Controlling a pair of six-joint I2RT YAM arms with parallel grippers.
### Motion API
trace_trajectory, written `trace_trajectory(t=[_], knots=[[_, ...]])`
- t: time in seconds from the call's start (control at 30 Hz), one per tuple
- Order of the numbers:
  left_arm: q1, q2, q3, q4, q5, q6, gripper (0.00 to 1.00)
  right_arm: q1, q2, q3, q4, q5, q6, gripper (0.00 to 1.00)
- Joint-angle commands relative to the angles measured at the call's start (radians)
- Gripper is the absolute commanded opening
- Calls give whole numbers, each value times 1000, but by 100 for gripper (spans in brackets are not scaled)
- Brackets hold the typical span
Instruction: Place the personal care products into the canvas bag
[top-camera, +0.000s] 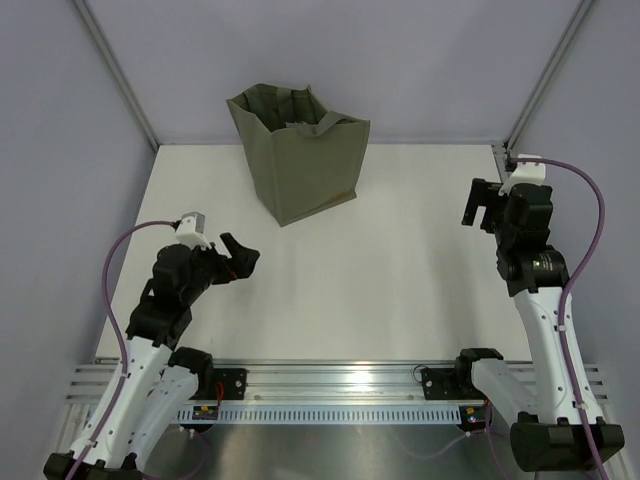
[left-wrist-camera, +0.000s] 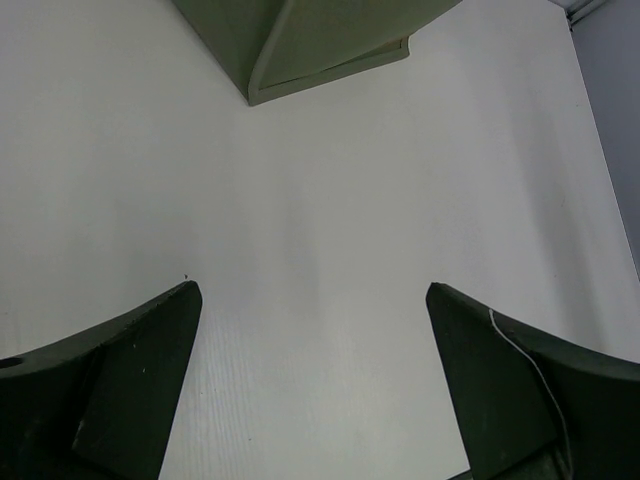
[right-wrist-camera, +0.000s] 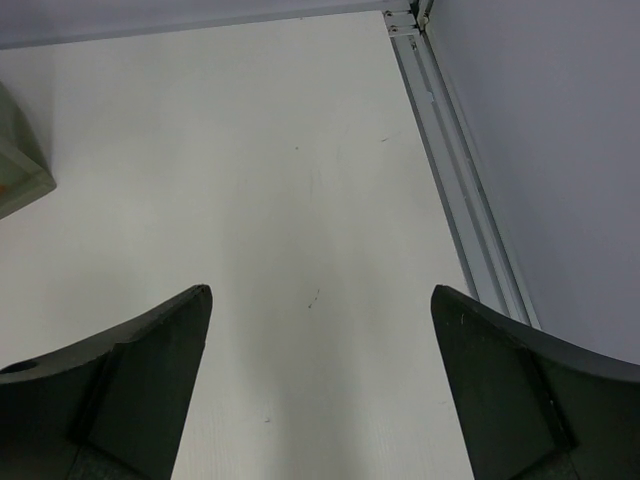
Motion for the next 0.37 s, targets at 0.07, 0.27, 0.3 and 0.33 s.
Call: trace_trajectory(t=[0.07, 0.27, 0.3, 0.33], knots=[[0, -39, 5, -22, -32, 19, 99, 2, -41, -22, 37, 61, -59, 100], [0, -53, 11, -43, -37, 35, 99, 4, -45, -33, 52, 81, -66, 100], [0, -55, 12, -43, -40, 36, 99, 2, -43, -33, 51, 70, -62, 99], [0, -53, 14, -43, -40, 36, 99, 4, -43, -30, 49, 61, -58, 100]])
